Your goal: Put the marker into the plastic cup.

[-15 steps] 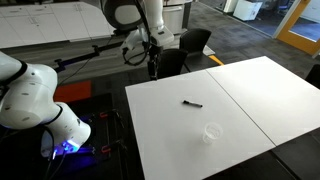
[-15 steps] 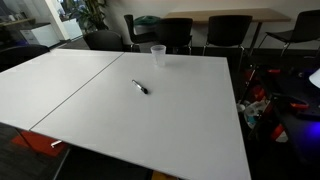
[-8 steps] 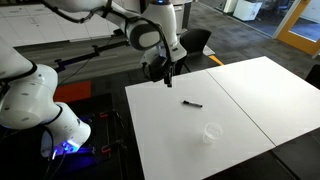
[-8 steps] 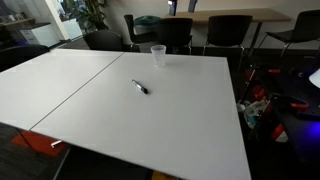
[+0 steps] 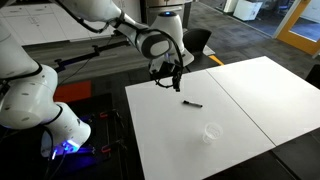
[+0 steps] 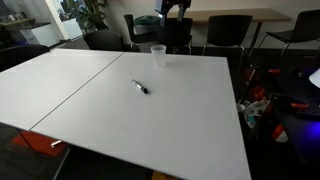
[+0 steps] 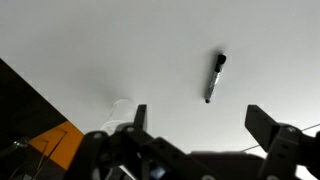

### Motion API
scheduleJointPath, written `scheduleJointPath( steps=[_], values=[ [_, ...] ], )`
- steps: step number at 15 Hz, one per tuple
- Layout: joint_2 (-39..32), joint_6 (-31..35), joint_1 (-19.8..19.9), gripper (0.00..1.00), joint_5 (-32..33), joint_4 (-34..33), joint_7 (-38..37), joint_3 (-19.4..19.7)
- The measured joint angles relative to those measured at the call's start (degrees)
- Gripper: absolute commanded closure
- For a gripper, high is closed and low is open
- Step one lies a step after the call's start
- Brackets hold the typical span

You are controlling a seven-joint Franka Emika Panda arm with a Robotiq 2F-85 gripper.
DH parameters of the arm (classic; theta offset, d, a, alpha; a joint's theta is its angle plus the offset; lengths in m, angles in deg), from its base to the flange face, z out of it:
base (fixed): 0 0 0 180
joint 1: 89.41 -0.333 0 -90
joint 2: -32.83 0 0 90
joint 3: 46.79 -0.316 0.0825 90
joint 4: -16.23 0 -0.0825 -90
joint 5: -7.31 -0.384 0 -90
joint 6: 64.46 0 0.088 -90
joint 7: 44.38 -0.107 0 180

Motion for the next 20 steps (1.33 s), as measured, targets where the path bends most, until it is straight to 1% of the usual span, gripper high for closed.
scheduleJointPath(
  steps=[4, 6, 9, 12, 16, 20],
  values=[
    [-0.22, 0.19, -0.62, 0.0, -0.51, -0.07, -0.21, 1.1],
    [-1.21, 1.87, -0.86, 0.0, -0.45, -0.1, -1.94, 2.13],
    [-4.5, 6.21, -1.66, 0.0, -0.04, -0.33, -6.02, 3.32],
    [-9.17, 8.9, -3.55, 0.0, -0.01, -1.67, -7.91, 4.53],
    [-15.9, 9.01, -6.42, 0.0, -0.2, -5.91, -8.22, 6.22],
    [-23.43, 9.01, -9.07, 0.0, -0.25, -13.0, -8.22, 8.23]
  ],
)
